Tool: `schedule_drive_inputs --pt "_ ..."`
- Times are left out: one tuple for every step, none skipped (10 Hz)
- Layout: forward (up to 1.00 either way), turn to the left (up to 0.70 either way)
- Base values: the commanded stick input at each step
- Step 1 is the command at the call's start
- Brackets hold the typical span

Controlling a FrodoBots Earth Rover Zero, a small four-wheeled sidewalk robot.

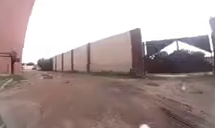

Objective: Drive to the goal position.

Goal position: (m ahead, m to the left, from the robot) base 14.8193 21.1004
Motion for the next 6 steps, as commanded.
schedule_drive_inputs --pt "0.70 0.00" --pt "0.70 0.09" --pt "0.70 0.29" --pt "0.70 0.35" --pt "0.70 0.35" --pt "0.70 0.35"
